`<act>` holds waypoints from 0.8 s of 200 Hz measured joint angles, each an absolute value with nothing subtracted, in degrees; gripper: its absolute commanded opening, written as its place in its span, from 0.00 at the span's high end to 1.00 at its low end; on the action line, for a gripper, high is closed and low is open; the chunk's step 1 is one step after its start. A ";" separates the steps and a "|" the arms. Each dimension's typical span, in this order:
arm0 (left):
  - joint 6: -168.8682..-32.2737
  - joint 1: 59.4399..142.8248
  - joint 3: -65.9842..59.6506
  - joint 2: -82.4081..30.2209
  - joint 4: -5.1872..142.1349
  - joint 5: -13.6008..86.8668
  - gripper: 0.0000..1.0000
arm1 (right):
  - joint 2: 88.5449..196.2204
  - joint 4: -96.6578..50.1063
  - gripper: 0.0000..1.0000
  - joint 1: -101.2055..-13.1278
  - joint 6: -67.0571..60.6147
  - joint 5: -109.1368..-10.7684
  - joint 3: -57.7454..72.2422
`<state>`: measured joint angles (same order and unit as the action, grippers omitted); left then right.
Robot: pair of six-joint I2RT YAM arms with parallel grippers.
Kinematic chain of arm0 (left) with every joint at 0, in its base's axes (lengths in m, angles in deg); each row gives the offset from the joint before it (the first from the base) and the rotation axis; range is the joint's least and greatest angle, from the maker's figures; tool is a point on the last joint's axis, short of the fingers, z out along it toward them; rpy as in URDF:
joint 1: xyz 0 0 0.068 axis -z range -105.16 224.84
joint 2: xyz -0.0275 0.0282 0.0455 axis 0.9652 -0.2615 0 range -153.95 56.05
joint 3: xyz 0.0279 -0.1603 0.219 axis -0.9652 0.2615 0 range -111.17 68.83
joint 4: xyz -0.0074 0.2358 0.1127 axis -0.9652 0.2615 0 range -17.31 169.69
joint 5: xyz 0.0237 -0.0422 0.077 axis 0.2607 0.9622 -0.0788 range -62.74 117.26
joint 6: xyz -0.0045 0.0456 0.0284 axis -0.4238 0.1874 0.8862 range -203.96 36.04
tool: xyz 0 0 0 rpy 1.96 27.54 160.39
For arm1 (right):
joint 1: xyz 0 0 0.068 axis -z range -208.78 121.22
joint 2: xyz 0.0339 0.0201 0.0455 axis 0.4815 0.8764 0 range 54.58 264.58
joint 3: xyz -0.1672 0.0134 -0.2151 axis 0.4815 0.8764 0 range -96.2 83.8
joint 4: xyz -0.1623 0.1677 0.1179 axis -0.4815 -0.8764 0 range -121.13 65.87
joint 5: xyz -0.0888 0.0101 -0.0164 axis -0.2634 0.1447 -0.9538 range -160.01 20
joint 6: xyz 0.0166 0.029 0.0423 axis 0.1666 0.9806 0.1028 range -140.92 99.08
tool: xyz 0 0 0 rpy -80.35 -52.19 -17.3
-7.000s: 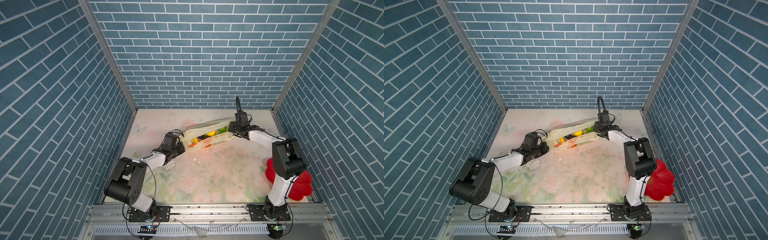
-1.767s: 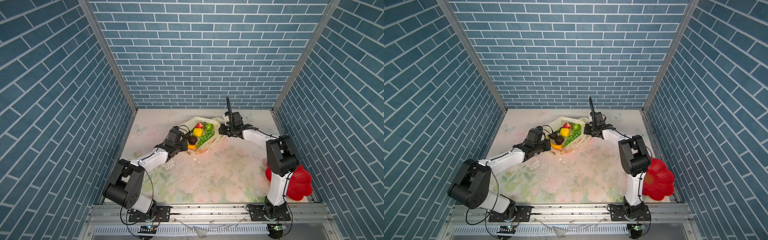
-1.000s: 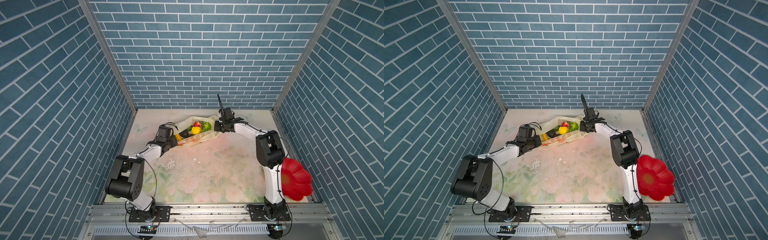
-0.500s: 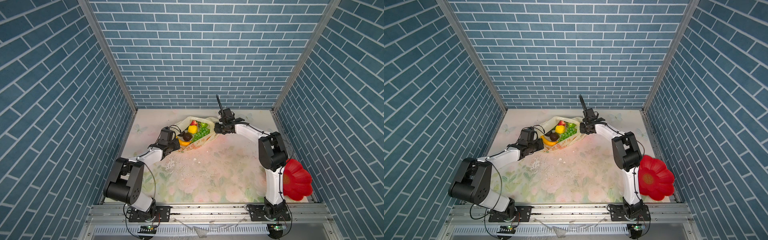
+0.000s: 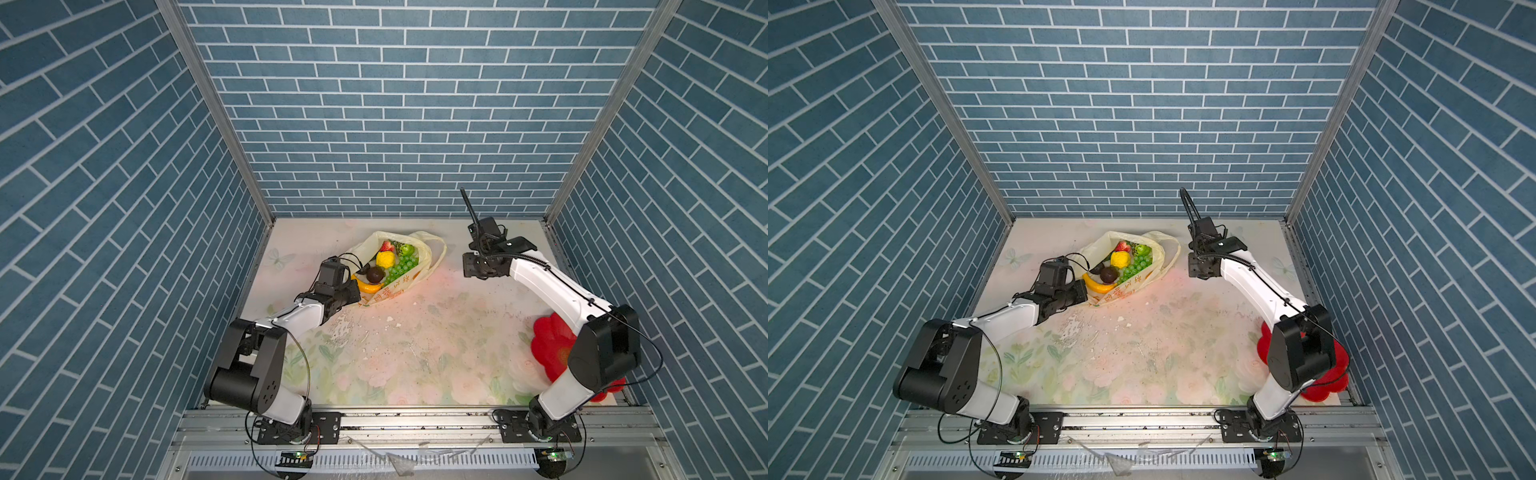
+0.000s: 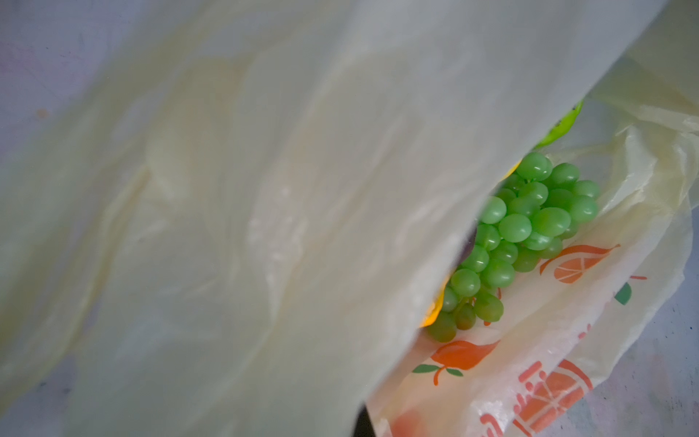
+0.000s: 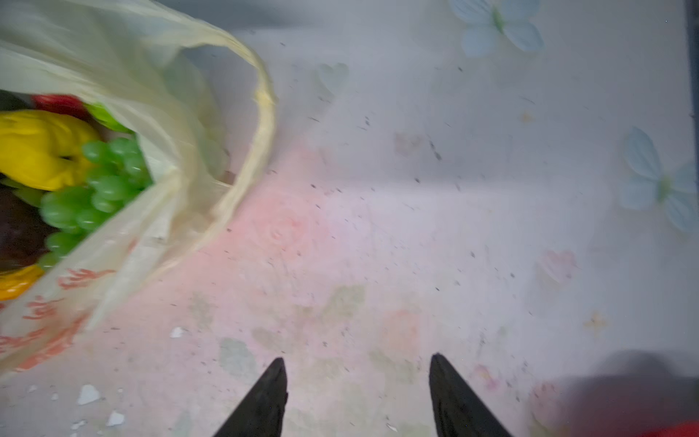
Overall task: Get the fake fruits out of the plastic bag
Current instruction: 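Release the bag with the right gripper and move it toward the red plate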
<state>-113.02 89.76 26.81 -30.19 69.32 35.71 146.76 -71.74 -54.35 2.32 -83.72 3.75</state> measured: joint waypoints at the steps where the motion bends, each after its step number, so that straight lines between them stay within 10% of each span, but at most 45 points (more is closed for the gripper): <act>1: -113.05 89.76 26.84 -30.14 69.32 35.71 1.00 | 146.70 -71.96 0.40 -54.24 2.37 -83.81 3.86; 160: -112.85 89.76 27.62 -27.41 69.10 35.21 1.00 | 144.45 -81.86 0.46 -37.36 11.22 -87.24 23.73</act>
<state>-112.85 89.76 27.62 -27.41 69.10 35.21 144.45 -81.86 -37.36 11.22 -87.24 23.73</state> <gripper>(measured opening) 0.046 0.563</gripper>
